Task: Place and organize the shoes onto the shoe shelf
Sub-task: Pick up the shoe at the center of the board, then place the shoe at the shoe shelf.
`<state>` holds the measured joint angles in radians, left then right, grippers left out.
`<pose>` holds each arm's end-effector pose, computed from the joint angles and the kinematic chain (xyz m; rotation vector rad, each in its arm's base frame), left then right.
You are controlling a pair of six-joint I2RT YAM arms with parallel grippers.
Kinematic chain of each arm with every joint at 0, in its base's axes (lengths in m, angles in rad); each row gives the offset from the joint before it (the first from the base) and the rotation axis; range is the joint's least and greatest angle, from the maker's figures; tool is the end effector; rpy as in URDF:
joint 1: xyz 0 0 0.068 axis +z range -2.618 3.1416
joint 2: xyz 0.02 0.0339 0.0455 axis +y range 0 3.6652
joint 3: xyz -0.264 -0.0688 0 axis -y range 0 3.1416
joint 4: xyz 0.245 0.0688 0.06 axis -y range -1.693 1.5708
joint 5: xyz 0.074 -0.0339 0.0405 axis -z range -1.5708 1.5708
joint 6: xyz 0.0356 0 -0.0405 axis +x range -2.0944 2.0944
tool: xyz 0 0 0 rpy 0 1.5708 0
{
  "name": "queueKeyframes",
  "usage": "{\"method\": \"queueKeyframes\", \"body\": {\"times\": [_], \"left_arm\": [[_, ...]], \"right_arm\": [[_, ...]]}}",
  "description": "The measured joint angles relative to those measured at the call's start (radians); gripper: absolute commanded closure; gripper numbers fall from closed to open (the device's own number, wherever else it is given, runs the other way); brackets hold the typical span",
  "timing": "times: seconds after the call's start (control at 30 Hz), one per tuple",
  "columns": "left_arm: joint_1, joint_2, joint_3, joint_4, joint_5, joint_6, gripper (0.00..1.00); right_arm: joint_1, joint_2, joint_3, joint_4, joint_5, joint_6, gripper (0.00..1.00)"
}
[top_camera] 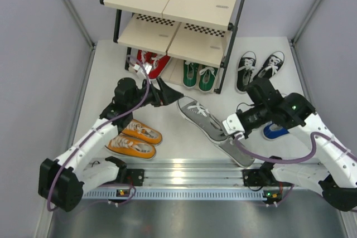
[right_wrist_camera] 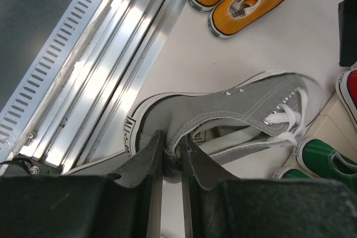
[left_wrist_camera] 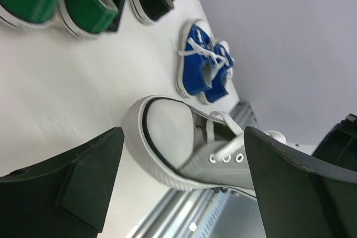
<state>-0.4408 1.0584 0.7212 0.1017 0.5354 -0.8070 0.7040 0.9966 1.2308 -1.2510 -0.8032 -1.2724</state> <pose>0.2123 -0.1203 0.2947 0.0596 1.9934 -1.3318 0.1000 0.1185 0.3664 -2.0703 1.0320 0.7531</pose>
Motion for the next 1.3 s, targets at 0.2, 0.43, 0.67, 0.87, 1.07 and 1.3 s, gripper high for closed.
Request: {"method": "queueKeyframes", "body": {"times": [0.2,0.43,0.67,0.87,1.07,1.3], "left_arm": [[0.0,-0.129,0.068,-0.175,-0.198,0.179,0.06],[0.0,-0.278,0.04,-0.307,-0.338,0.321,0.05],[0.0,-0.362,-0.061,-0.341,-0.333,0.309,0.06],[0.0,-0.377,-0.122,-0.364,-0.293,0.255,0.06],[0.0,-0.446,-0.153,-0.376,-0.277,0.233,0.06],[0.0,-0.495,-0.153,-0.397,-0.269,0.233,0.06]], "right_arm": [[0.0,0.031,0.071,0.001,0.04,0.079,1.0],[-0.001,0.062,0.121,0.005,0.089,0.143,1.0],[-0.001,0.085,0.121,0.045,0.129,0.19,1.0],[-0.001,0.113,0.16,0.05,0.163,0.23,1.0],[-0.001,0.164,0.301,0.055,0.185,0.256,1.0],[-0.001,0.251,0.51,0.064,0.216,0.293,1.0]]}}
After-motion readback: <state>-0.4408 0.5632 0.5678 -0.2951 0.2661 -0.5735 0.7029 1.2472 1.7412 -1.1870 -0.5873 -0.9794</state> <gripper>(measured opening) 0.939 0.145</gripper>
